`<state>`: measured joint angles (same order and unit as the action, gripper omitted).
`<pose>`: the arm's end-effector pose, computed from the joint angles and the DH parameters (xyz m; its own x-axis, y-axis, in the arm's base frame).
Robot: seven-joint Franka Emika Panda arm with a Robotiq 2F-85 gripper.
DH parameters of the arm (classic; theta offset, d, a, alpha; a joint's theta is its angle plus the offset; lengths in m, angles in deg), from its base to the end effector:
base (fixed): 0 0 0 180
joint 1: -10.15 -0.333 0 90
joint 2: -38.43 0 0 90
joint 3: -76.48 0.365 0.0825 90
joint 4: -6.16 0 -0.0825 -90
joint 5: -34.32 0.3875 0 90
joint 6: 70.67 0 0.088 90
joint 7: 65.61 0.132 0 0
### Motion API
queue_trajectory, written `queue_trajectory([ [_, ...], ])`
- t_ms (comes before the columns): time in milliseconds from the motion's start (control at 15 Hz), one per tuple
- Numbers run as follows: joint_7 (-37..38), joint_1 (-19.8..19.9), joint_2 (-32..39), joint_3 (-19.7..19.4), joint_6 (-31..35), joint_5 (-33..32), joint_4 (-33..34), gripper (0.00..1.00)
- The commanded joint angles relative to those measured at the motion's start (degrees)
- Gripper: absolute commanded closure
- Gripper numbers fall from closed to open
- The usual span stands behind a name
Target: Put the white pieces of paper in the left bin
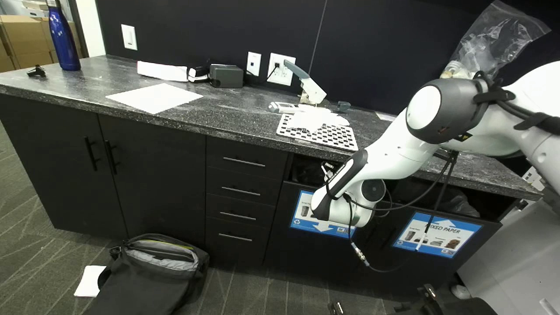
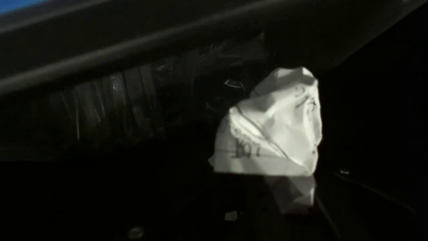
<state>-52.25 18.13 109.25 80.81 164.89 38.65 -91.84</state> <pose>0.6803 -0.0692 0.0400 0.3242 -0.3742 0.8688 -0.2692 -0.9170 -0.2945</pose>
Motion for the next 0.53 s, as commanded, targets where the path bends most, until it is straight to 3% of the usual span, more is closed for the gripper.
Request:
queue_trajectory([
  [0,-0.4,-0.5,3.9,-0.2,1.6,0.5,6.8,0.86],
  [67,-0.7,-0.7,4.4,-0.2,1.0,0.8,7.8,0.84],
  [133,-0.8,-0.7,5.4,-0.3,0.7,0.8,8.7,0.6],
  [267,-1.5,-0.9,6.0,-0.5,-0.1,1.1,9.7,0.58],
  [467,-2.3,-0.9,6.0,-0.8,-2.4,1.2,9.7,0.37],
])
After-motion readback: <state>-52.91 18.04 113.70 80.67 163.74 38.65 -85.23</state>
